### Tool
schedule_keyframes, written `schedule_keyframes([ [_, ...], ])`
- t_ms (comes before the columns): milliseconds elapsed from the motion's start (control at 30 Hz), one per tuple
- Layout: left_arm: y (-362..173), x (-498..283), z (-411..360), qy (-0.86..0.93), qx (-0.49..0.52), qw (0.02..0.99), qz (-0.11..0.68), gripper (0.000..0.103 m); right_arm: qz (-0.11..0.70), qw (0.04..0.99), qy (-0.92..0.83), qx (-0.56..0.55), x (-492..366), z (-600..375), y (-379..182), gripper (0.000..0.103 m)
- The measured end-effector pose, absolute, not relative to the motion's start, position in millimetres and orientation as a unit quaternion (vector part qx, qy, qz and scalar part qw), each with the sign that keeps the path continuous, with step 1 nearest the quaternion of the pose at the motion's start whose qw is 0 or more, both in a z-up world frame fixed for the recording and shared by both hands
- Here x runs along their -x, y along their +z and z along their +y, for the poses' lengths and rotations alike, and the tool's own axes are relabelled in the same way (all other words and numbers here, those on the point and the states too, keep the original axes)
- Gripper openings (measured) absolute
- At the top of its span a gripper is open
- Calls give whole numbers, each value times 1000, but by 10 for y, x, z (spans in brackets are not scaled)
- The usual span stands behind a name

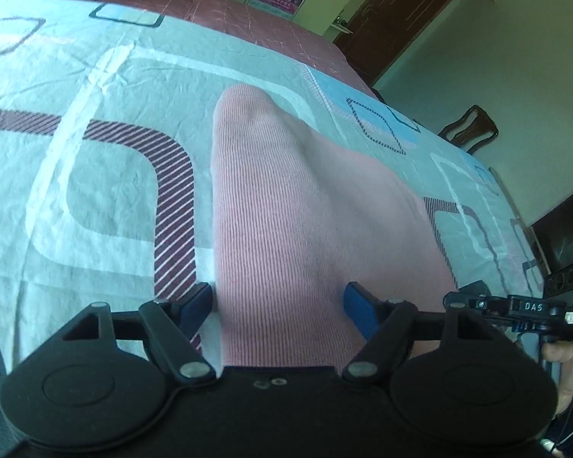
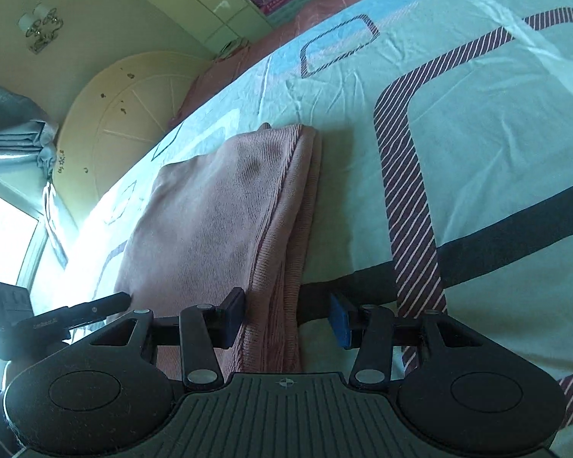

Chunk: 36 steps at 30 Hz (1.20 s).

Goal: Fold small clothes

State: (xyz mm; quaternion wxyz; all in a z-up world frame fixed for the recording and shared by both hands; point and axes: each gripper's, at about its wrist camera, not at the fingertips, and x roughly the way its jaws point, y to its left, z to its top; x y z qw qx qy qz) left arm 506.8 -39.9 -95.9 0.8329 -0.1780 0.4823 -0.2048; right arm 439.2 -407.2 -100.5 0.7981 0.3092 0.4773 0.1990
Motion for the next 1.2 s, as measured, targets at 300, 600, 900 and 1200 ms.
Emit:
schedule_keyframes([
  [300, -1011, -5111, -465, -192, 187, 832, 486, 72, 499, 759, 270, -320, -4660, -3993, -1053, 47],
  [600, -1011, -5106, -417, -190, 211, 821, 495, 65, 493, 762, 258, -331, -4600, -4160, -1077, 47],
  [900, -847, -5097, -655, -179, 157, 844, 480, 35, 475, 815, 250, -219, -4649, -3609, -898, 21],
  [1200, -830, -5093, -884, -161, 88, 859, 478, 50, 478, 821, 236, -203, -4585, -3549, -945, 20],
])
